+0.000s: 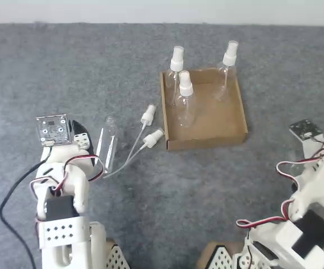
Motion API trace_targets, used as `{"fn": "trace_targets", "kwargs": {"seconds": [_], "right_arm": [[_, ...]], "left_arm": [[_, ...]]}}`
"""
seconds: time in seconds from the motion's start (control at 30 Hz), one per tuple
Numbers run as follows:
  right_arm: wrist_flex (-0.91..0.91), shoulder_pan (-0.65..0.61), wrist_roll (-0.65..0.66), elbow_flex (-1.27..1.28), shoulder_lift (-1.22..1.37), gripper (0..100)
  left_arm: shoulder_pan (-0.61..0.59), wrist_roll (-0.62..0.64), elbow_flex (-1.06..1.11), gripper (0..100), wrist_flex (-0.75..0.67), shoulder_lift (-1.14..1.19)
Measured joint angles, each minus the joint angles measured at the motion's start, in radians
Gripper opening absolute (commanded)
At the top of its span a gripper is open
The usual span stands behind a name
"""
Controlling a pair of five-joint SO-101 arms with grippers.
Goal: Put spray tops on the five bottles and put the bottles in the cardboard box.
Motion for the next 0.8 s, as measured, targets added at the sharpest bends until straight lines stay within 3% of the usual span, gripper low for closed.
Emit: {"fn": "trace_targets", "kwargs": {"seconds": [0.13,0.5,0.8], "right_arm": [[0.078,0.000,0.005,-0.051,0.000,38.2],[0.373,-0.126,-0.083,-0.350,0.000,36.2],[0.324,-0.193,-0.152,-0.328,0.140,34.0]], "left_arm": [[0.008,0.000,0.000,1,0.000,0.000],[0.009,0.000,0.000,1,0.000,0.000],[0.009,0.000,0.006,1,0.000,0.000]]}}
